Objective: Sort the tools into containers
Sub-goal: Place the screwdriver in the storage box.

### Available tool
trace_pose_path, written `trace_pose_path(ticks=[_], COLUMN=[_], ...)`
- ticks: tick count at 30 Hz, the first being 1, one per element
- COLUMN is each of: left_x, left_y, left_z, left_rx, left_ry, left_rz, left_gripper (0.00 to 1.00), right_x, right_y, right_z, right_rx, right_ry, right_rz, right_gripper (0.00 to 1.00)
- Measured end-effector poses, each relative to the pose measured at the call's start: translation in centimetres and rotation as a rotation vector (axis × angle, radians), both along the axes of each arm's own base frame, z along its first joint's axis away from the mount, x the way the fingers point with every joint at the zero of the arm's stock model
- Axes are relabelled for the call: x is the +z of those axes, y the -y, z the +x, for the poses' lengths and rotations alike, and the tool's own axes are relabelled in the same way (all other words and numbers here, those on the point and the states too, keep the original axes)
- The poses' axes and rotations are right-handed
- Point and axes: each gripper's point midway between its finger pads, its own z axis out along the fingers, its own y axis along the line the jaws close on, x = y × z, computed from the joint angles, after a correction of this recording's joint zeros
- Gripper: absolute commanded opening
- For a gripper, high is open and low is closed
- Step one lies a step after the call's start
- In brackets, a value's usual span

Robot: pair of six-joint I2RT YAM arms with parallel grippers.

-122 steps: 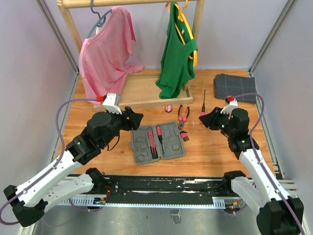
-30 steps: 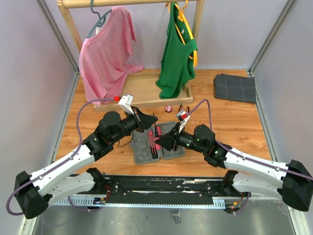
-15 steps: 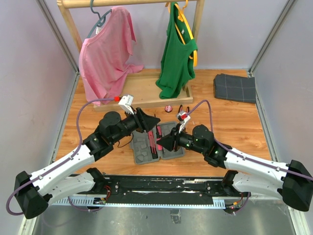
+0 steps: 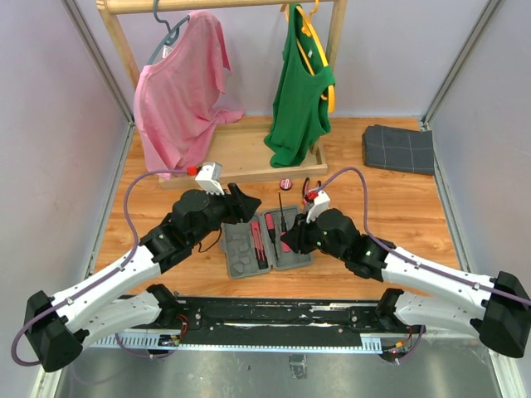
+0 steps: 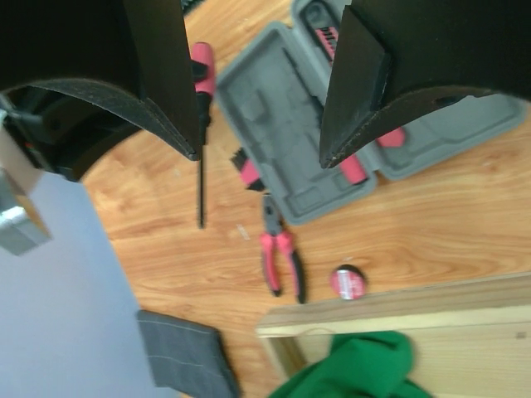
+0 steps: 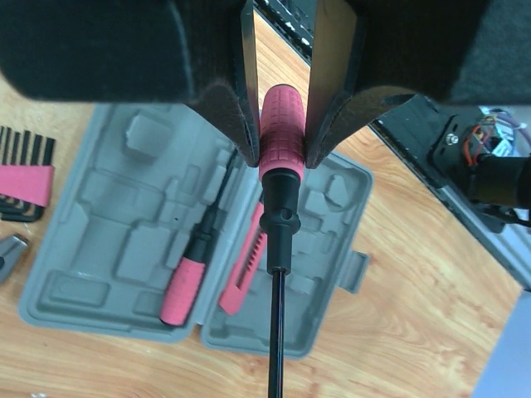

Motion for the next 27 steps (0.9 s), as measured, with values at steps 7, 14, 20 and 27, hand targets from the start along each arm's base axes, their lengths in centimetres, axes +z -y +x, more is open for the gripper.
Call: trace_pose_path(ticks=[7, 14, 20, 27], left_x=[-5.0, -9.1, -9.2, -11.5], left_y=[-3.0, -5.0, -6.8, -7.6], left_z=[1.9, 3.2, 4.7, 4.4], left_rx=[0.128, 0.227, 0.353, 0.376], left_ry=[-0.046, -0.095, -0.045, -0.027], left_rz=[0.153, 0.26, 0.26, 0.26], left_gripper=[0.64, 0.64, 0.64, 0.64], right_x=[-2.9, -5.7, -7.5, -8.8], right_y=[0.7, 0.8, 0.5, -0.4], right_z=[0.5, 0.6, 0.6, 0.6], right_rx=[-0.05, -0.072, -0.081, -0.084], right_ry=[-0.077, -0.162, -0.216, -0.274], right_rz=[-0.137, -0.242, -0.291, -0.315], right_gripper=[0.14, 0.16, 0.15, 0.15])
